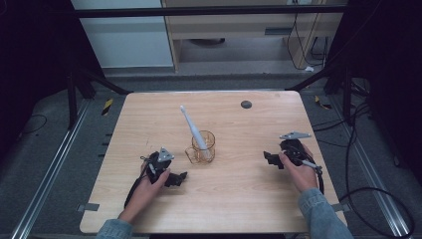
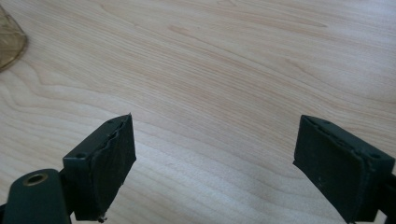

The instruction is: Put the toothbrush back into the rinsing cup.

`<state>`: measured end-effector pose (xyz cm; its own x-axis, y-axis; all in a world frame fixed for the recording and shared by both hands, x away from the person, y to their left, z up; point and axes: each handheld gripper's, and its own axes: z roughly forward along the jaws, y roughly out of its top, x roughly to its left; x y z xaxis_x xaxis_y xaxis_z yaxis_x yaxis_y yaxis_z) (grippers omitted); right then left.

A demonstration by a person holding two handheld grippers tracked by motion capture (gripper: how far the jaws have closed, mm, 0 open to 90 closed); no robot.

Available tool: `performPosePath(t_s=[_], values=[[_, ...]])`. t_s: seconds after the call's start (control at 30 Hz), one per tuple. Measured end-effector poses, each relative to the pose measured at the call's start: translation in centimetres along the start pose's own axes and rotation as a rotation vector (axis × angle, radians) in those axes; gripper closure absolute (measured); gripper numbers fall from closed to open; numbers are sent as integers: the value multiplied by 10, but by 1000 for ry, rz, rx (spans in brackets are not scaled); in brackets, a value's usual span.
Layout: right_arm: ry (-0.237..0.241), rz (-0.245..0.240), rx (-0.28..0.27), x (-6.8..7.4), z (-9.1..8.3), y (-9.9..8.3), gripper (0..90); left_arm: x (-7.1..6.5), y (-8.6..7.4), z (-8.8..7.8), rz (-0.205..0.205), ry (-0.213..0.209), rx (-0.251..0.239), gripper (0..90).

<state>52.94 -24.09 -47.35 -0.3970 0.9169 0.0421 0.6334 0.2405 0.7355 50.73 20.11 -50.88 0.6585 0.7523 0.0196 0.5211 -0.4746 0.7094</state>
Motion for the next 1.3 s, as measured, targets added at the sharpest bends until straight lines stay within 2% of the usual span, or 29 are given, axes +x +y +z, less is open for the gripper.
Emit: performPosePath(t_s=[0.13,0.23,0.3,0.33,0.4,0.47,0.53,0.67,0.87,0.93,1.07,1.17,1.3], values=[[-8,22,-15,-7,8,0,136,0,0,0,0,0,0,0],[-11,60,-30,-13,13,0,140,0,0,0,0,0,0,0],[-47,39,-29,-13,21,-1,146,0,0,0,0,0,0,0],[-47,39,-29,-13,21,-1,146,0,0,0,0,0,0,0],[-47,60,-39,-14,26,-1,146,0,0,0,0,0,0,0],[-68,75,-49,-17,30,-1,148,0,0,0,0,0,0,0],[-74,119,-53,-22,34,-2,148,0,0,0,0,0,0,0],[-89,142,-65,-26,37,-3,146,0,0,0,0,0,0,0],[-131,143,-46,-28,43,-6,139,0,0,0,0,0,0,0],[-168,115,-30,-28,45,-7,134,0,0,0,2,1,2,0],[-172,109,-20,-26,45,-7,118,0,0,0,2,0,2,0],[-177,102,-7,-24,46,-7,73,0,0,0,2,1,2,0],[-219,154,11,-23,46,-7,2,0,0,0,2,0,2,0]])
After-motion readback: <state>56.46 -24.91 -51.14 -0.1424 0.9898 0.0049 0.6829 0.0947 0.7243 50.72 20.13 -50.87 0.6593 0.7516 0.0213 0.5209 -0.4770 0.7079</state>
